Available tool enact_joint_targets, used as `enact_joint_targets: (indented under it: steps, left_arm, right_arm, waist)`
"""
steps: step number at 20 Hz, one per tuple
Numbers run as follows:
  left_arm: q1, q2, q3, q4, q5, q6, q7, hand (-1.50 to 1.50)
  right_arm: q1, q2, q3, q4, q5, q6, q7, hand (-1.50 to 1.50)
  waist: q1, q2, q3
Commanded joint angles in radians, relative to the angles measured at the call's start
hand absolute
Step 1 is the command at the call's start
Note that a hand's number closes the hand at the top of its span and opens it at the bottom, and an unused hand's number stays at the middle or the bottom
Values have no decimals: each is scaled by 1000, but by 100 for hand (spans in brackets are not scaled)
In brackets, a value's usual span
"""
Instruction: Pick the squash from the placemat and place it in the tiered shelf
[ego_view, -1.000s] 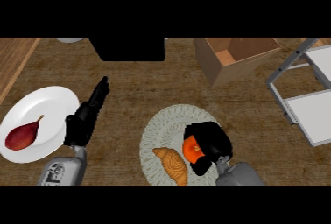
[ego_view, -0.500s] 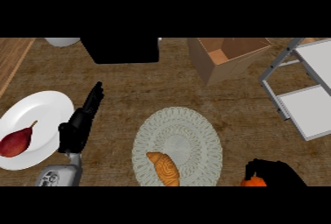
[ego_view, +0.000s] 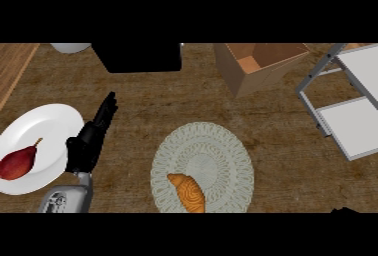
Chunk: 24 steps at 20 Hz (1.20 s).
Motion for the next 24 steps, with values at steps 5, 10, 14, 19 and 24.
enact_joint_targets:
  steps: [5,10,14,19,24]
  left_arm:
    - [-25,13,20,30,2,-3,-4,0]
    - [-49,-4,3,21,-11,8,4,0]
    - [-2,-33,-44,-23,-10,-9,38,0]
    - [-9,-12,-25,19,-13,-17,-22,0]
    - [-75,11,22,77,-1,-19,-30,0]
  right_arm:
    - [180,-3,-319,-338,-366,78,30,150]
    - [133,-17,-524,-461,-455,53,204,150]
    - [38,-63,-719,-396,-631,45,275,150]
    - [-132,-160,-858,-319,-656,24,404,150]
    - [-289,-259,-902,-292,-733,45,586,150]
  waist:
    - [3,2,-1]
    - [14,3,-2]
    - [24,1,-2]
    - [36,6,-1]
    - [35,7,-1]
